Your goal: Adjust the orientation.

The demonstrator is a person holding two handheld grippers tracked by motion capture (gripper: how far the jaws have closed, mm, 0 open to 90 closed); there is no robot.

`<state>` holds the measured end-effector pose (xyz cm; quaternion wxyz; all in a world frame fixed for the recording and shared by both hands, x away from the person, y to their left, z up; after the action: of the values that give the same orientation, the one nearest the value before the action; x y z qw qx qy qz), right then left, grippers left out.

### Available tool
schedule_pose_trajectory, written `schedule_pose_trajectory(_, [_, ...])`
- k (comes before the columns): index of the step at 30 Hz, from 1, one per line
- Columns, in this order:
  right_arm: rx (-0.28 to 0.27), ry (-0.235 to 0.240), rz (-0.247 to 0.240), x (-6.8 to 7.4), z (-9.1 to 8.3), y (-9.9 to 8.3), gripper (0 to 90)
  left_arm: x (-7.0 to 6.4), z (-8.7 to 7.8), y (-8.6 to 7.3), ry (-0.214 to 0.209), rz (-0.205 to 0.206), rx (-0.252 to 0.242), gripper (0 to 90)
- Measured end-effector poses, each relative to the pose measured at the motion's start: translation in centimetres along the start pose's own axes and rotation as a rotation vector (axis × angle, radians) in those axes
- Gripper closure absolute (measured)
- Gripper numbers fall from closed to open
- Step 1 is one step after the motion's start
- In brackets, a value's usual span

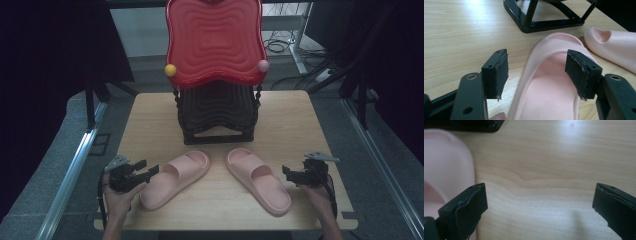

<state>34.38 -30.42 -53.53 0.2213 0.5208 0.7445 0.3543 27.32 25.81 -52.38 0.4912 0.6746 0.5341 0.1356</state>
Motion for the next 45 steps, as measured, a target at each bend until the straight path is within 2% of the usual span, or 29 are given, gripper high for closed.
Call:
schedule_pose_trajectory(4, [-0.009,0.007,0.012,0.0,-0.2,-0.1,0.0,-0.1,-0.2,0.0,0.01,0.013,-0.002,39.6])
schedule_pose_trajectory(6, [-0.036,0.012,0.023,0.0,-0.9,0.1,0.9,0.0,-0.4,0.0,0.011,0.014,-0.002,44.7])
schedule_pose_trajectory(12, [-0.072,0.034,0.008,-0.2,-1.9,0.9,3.3,0.4,-0.5,0.4,0.035,0.033,0.008,72.3])
schedule_pose_trajectory(13, [-0.072,0.034,0.008,-0.2,-1.9,0.9,3.3,0.5,-0.4,0.6,0.054,0.047,0.022,72.3])
schedule_pose_trajectory(14, [-0.079,0.038,0.016,-0.2,-2.0,1.0,3.2,0.7,-0.2,0.8,0.093,0.07,0.052,81.6])
schedule_pose_trajectory(17, [-0.089,0.042,0.024,-0.3,-2.2,1.0,3.2,1.1,0.1,1.2,0.107,0.079,0.082,89.3])
schedule_pose_trajectory(22, [-0.093,0.04,0.022,-0.5,-2.5,1.0,3.3,1.9,0.3,1.1,0.125,0.07,0.115,89.9])
schedule_pose_trajectory(25, [-0.09,0.045,0.024,-0.5,-2.4,0.9,3.2,2.4,0.9,0.4,0.134,0.072,0.167,90.0])
schedule_pose_trajectory(29, [-0.081,0.051,0.011,-0.2,-2.2,0.9,3.4,2.4,1.7,-0.1,0.144,0.103,0.215,89.9])
schedule_pose_trajectory(32, [-0.072,0.053,0.006,0.0,-2.0,0.8,3.4,2.3,1.9,-0.2,0.143,0.117,0.213,90.0])
schedule_pose_trajectory(35, [-0.066,0.051,0.001,0.2,-1.9,0.7,3.4,2.4,2.2,-0.4,0.154,0.129,0.232,90.0])
schedule_pose_trajectory(40, [-0.072,0.034,-0.003,0.4,-1.8,0.7,3.4,3.1,2.2,-1.1,0.133,0.098,0.22,90.0])
schedule_pose_trajectory(43, [-0.07,0.032,0.006,0.3,-1.8,0.6,3.4,3.2,2.3,-1.4,0.14,0.113,0.24,90.0])
schedule_pose_trajectory(45, [-0.062,0.031,0.008,0.3,-1.7,0.6,3.4,3.2,2.2,-1.8,0.123,0.108,0.245,90.0])
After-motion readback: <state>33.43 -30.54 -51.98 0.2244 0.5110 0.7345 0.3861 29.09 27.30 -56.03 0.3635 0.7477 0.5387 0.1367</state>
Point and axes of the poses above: each handheld gripper's, and its own axes: z roughly forward along the jaws, y roughly out of its top, x roughly to its left, the point moved 1 cm from there along z, roughly forward along the jaws, and after that the axes turned 2 degrees about -z, right-handed, at the moved point
